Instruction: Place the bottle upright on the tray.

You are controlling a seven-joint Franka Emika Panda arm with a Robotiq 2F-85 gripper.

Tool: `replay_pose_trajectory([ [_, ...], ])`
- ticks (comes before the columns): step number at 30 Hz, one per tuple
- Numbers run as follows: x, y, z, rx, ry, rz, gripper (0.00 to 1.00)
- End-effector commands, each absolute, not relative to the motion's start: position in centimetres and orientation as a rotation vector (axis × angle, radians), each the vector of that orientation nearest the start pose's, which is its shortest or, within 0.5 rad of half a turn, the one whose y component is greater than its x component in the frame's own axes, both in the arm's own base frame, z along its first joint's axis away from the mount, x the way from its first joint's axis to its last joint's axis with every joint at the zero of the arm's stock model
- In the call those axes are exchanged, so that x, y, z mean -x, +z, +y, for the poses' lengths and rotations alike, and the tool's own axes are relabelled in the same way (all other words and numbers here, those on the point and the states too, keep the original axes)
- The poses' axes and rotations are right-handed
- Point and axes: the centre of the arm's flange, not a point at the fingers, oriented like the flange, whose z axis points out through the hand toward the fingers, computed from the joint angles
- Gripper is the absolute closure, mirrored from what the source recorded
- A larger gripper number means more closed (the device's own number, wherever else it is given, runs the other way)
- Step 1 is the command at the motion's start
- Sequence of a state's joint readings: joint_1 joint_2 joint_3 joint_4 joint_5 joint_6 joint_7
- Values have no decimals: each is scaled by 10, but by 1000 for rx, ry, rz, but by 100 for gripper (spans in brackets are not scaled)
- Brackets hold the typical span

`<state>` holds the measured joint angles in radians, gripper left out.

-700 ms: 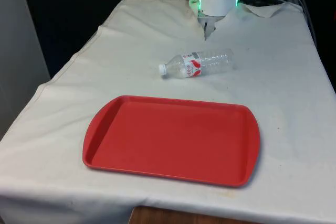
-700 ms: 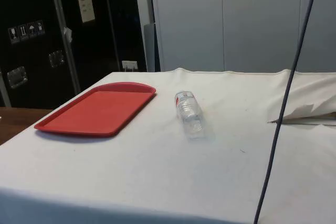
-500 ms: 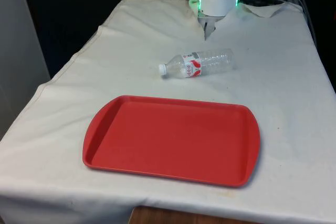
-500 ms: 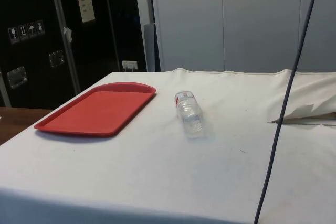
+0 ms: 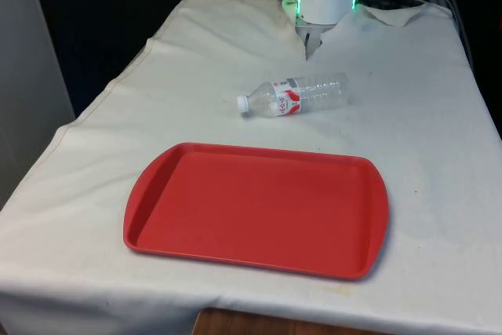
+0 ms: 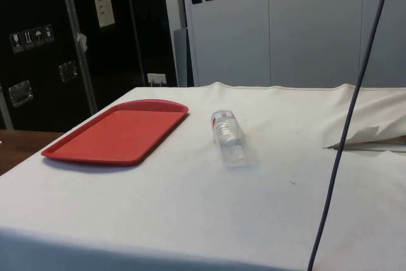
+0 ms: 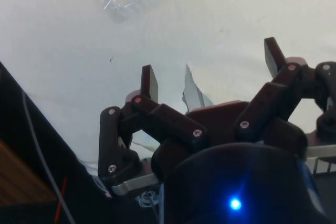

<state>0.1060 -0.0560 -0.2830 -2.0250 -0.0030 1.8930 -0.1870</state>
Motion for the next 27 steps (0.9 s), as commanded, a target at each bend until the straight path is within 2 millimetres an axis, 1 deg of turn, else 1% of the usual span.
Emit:
replay_pose_trajectory([
  [1, -520, 465, -93, 3119, 95, -10, 0],
  [7, -513, 454, -86, 3126, 96, -5, 0],
  [8, -515, 455, -88, 3115, 113, -12, 0],
  [11, -508, 448, -82, 3129, 88, -7, 0],
  [17, -499, 437, -79, 3120, 91, -16, 0],
  [24, -484, 428, -74, 3127, 50, -18, 0],
  [25, -486, 427, -75, 3116, 69, -23, 0],
  [27, -479, 423, -72, 3126, 42, -22, 0],
])
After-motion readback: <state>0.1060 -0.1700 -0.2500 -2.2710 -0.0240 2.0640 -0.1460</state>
